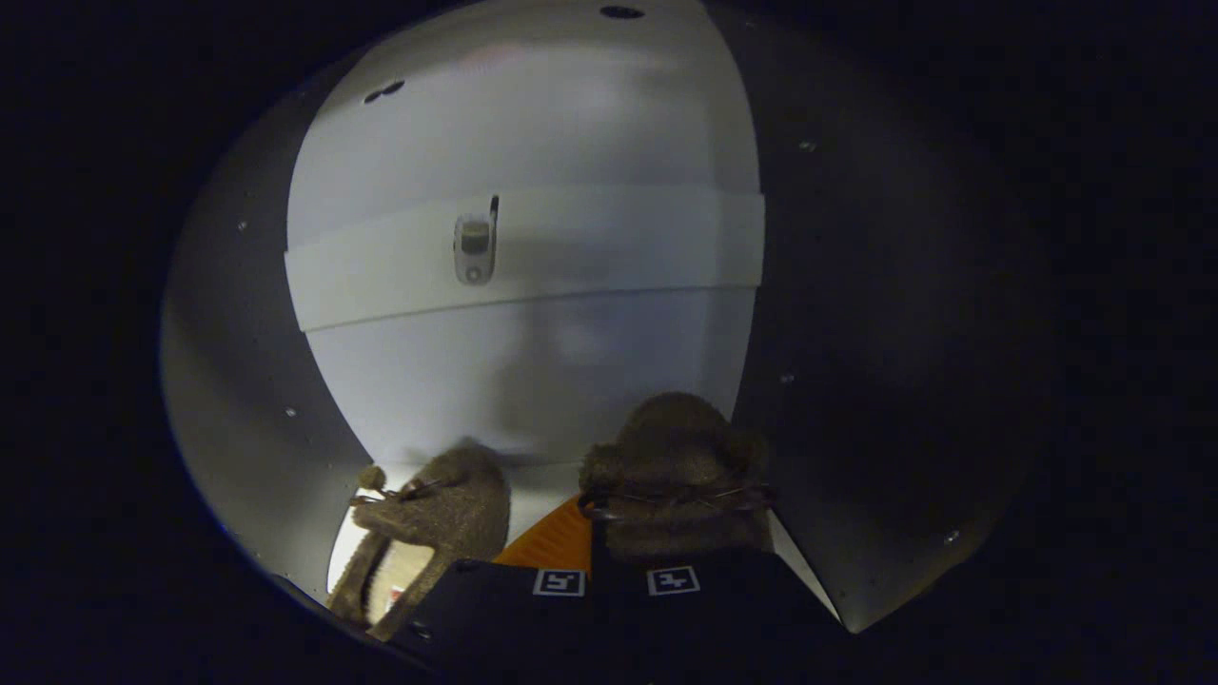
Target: Open the shoe cabinet door, grab the shoes and put them into the shoe cabinet, then close the shoe cabinet door.
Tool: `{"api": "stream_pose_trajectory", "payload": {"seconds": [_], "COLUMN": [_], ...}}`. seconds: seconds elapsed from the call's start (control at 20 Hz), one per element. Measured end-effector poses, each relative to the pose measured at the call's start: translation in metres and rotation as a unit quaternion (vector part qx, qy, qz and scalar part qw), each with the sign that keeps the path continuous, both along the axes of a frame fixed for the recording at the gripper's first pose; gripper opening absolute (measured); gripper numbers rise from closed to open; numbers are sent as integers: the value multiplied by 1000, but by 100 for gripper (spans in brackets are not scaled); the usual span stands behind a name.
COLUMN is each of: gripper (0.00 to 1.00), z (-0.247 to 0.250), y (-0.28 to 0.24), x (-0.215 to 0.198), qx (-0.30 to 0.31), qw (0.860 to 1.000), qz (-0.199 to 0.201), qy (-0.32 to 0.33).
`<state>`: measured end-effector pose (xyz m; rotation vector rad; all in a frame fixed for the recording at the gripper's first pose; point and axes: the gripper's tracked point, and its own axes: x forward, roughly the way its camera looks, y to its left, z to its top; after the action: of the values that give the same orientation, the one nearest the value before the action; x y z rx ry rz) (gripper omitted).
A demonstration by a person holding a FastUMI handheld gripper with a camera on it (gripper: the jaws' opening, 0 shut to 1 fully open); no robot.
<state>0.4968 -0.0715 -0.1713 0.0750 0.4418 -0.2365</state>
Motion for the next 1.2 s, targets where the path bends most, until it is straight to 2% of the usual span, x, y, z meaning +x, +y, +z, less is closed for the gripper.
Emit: {"api": "stream_pose_trajectory", "payload": {"seconds": [0.15,0.35,0.4,0.5,0.65,0.7,0.9,1.0,1.2], "gripper": [13,17,23,44,55,68,99,100,100], "z": [-25,-30,-32,-30,-25,-23,-10,1,50], "y": [4,9,15,18,29,32,39,39,37], "x": [7,7,2,-3,-15,-19,-42,-56,-79], "qx": [14,4,11,10,23,25,19,9,-16], "qw": [999,999,999,998,997,996,996,995,998], "qz": [5,9,13,19,37,42,54,61,59], "qy": [33,42,52,57,66,70,75,73,13]}}
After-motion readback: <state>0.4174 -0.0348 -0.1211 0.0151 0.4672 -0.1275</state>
